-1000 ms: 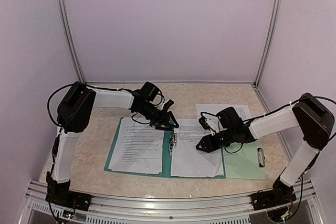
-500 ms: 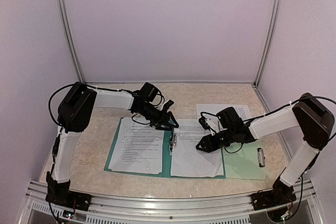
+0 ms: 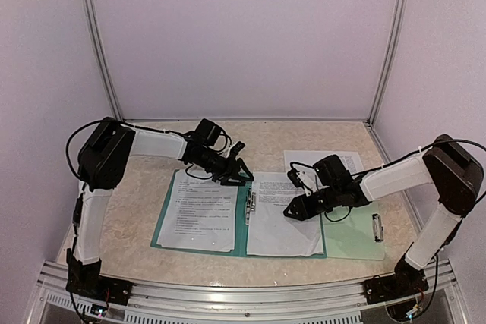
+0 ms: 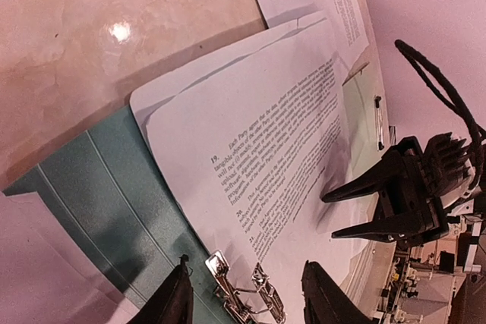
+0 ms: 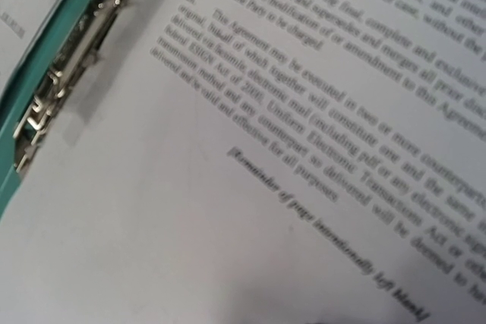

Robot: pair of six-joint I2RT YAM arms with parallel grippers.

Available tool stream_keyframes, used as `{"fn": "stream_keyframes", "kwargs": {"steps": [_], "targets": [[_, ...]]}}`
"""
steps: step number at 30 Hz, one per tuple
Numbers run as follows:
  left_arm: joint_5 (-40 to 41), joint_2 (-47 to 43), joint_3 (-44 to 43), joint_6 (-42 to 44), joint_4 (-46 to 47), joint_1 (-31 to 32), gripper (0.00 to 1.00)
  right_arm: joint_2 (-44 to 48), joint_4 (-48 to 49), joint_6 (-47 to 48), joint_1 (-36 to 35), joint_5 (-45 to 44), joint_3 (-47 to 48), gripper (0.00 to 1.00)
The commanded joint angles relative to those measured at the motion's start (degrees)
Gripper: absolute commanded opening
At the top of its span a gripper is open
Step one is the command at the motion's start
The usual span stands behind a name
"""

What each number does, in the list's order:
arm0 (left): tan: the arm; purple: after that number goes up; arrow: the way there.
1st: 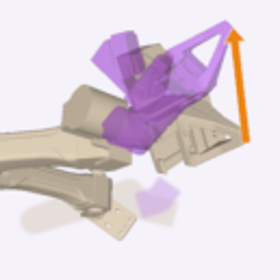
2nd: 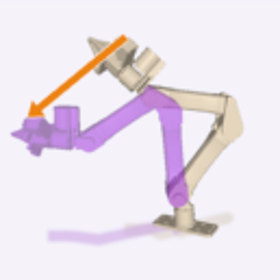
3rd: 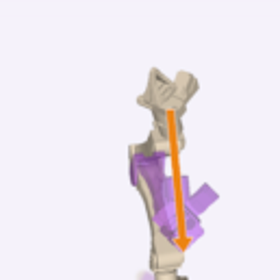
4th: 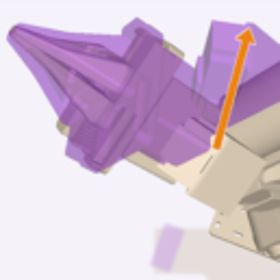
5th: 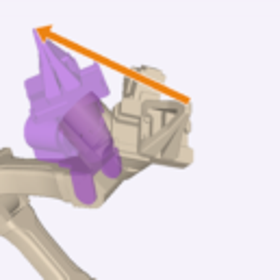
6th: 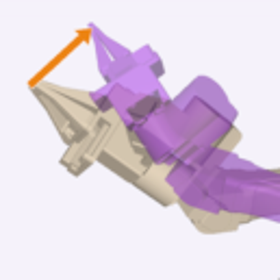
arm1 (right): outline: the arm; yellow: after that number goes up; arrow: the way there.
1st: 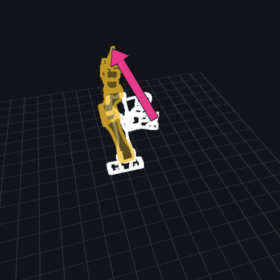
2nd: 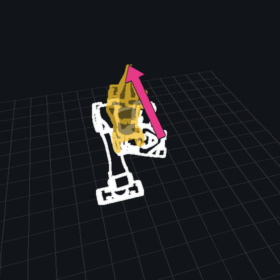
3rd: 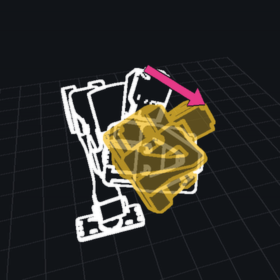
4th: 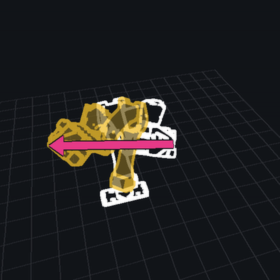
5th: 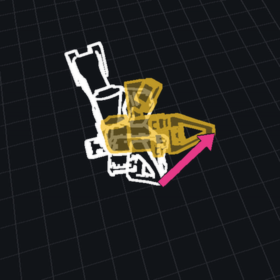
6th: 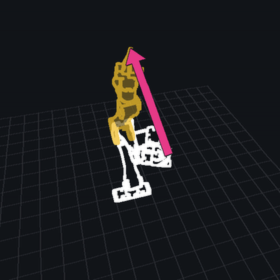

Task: Put the files into the folder
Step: Close the spring clip on the folder.

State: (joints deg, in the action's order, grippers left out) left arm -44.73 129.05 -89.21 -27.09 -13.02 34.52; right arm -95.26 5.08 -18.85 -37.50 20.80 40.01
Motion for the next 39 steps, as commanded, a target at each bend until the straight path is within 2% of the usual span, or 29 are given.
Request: {"fn": "stream_keyframes", "kwargs": {"steps": [1,15,39], "targets": [[-0.57,2.69,-3.3,-0.37,-0.83,0.19,0.47,-1.28,-3.07,0.7,-0.56,-0.94,-0.4,0.34],[-1.57,6.08,-5.18,0.08,-3.15,0.75,0.43,-1.64,-3.94,0.76,-0.56,-1.32,0.25,0.33],[-1.33,2.7,-2.6,1.87,-3.38,1.78,0.17,-1.83,-4.1,0.51,-0.56,-1.35,-0.02,0.32]]}}
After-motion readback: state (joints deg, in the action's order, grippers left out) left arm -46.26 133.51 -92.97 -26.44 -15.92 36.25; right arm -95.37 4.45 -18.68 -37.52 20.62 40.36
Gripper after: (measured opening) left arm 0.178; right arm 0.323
